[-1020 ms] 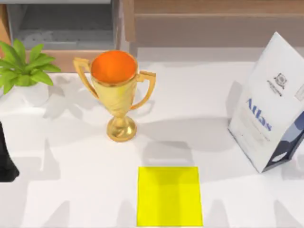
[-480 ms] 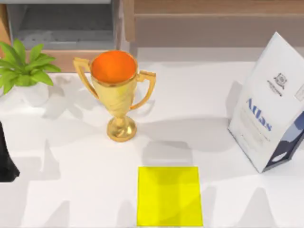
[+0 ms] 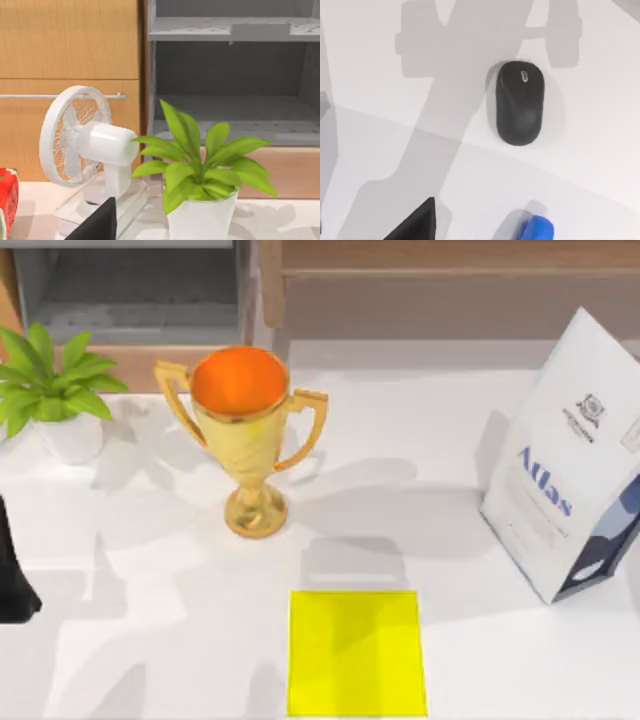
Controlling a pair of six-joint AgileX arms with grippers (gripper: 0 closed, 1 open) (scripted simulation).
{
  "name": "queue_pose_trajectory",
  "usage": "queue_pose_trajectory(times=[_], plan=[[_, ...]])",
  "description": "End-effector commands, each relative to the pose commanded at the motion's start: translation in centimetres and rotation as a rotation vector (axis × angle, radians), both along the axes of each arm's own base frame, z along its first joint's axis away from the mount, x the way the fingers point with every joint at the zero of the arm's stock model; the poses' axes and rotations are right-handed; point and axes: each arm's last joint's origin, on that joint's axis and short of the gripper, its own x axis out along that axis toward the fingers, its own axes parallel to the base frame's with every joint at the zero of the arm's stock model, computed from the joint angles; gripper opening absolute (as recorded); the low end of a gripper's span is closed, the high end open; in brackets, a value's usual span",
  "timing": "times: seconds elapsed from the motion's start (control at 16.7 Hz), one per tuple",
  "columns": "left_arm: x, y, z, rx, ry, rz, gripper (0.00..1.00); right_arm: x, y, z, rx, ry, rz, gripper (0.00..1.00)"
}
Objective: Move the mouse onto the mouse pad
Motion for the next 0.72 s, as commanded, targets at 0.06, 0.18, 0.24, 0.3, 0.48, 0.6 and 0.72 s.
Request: queue_pose_trajectory(times=[0.06,0.18,0.24,0.3,0.48,0.6,0.72], plan=[[0.0,0.0,0.0,0.0,0.0,0.0,1.0,2.3,-0.3,-0.9,0.008,0.065,0.014,1.0],[0.0,0.0,0.0,0.0,0.0,0.0,1.0,6.4,-1.0,-3.4,0.026,0.182,0.03,1.0],[0.0,0.0,0.0,0.0,0.0,0.0,1.0,8.0,-1.4,-4.7,0.035,0.233,0.032,1.0],[0.0,0.0,0.0,0.0,0.0,0.0,1.0,9.3,-1.8,-6.1,0.044,0.279,0.03,1.0],[0.0,0.0,0.0,0.0,0.0,0.0,1.0,11.7,-3.2,-9.6,0.063,0.39,0.004,1.0],[0.0,0.0,0.0,0.0,0.0,0.0,1.0,12.3,-3.9,-11.1,0.071,0.436,-0.015,1.0],[0.0,0.0,0.0,0.0,0.0,0.0,1.0,12.5,-4.2,-11.6,0.073,0.453,-0.022,1.0]])
